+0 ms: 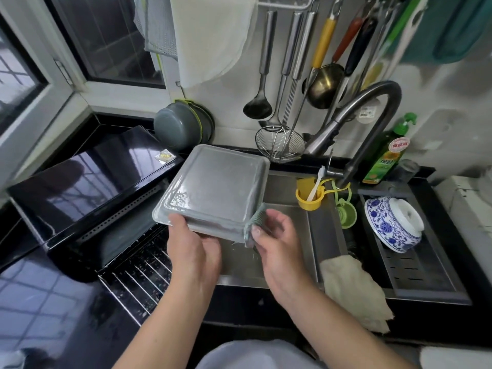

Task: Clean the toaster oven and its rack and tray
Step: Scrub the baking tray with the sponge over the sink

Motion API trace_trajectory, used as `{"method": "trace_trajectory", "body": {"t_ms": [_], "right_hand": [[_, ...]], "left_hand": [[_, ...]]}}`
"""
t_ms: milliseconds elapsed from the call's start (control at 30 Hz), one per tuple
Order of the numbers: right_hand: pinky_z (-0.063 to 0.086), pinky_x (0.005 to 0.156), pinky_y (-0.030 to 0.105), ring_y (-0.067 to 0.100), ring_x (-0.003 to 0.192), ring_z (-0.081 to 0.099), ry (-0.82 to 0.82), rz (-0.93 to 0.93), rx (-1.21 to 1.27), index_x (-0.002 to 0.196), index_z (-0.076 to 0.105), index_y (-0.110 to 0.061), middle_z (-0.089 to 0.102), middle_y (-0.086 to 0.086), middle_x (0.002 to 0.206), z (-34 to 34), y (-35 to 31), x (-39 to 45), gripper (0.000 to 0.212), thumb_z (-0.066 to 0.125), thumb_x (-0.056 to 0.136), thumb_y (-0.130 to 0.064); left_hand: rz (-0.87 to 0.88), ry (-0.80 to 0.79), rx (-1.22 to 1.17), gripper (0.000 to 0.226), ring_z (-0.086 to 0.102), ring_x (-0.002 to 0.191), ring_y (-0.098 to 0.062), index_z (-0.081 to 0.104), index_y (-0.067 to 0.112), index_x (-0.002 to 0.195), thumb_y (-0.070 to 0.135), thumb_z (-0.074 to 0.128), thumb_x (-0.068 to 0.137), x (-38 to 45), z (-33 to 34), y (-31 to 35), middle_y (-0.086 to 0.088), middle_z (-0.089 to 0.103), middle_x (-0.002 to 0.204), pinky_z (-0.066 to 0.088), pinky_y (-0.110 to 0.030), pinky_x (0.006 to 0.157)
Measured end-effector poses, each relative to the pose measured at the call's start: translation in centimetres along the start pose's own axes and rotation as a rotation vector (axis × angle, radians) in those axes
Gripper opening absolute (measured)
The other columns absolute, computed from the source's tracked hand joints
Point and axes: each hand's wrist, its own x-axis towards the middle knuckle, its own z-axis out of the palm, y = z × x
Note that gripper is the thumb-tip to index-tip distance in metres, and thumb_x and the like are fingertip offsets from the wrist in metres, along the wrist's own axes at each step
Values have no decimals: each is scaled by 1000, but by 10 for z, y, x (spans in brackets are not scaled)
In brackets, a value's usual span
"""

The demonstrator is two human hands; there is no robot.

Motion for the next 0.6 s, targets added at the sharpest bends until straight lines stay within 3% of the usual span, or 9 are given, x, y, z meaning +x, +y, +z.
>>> {"method": "trace_trajectory", "body": {"t_ms": [67,133,167,267,333,433,533,600], "right_hand": [[56,82,30,23,103,69,-43,140,220,129,51,-16,68,14,122,4,1,5,54,56,87,17],[56,74,27,24,97,69,-81,229,268,134,50,-8,66,19,123,10,4,5,55,52,87,21],[56,76,28,28,101,68,-86,249,256,134,51,-2,65,22,124,13,6,5,54,50,86,21],[52,90,37,38,112,64,-41,284,213,125,59,6,63,28,126,14,10,6,45,45,86,22],[49,99,43,34,104,62,7,290,234,120,60,10,60,31,128,12,-5,15,33,48,90,17],[47,104,45,28,97,64,118,232,223,122,61,8,67,23,120,0,-48,59,28,56,95,1],[51,97,43,30,100,67,180,223,155,116,66,-2,68,20,121,-5,-69,83,23,59,98,-14],[47,103,49,33,107,65,140,273,88,114,67,-4,69,20,118,3,-47,58,21,58,98,-14]], "left_hand": [[23,-38,44,35,74,108,-22,62,16,127,43,50,107,1,0,-1,-3,77,117,55,-49,102],[104,-73,168,15,74,100,-21,62,17,113,28,61,104,8,2,0,-4,76,107,58,-49,97],[140,-79,220,8,73,95,-22,60,16,108,16,64,101,12,2,0,-5,75,102,60,-47,92],[167,-145,259,33,72,98,-27,58,8,122,-11,56,95,23,1,3,-10,72,105,61,-34,78],[149,-217,281,49,72,108,-27,55,7,136,-16,48,94,20,-4,6,-12,73,118,60,-35,86],[50,-251,276,54,66,123,-31,52,8,144,-13,45,95,18,-24,3,-16,66,135,51,-48,106],[8,-227,265,52,64,125,-34,54,10,141,-11,48,94,16,-33,-1,-16,68,134,44,-55,113],[26,-186,231,50,66,123,-32,55,12,140,-10,48,96,16,-29,-4,-14,69,131,46,-54,112]]}}
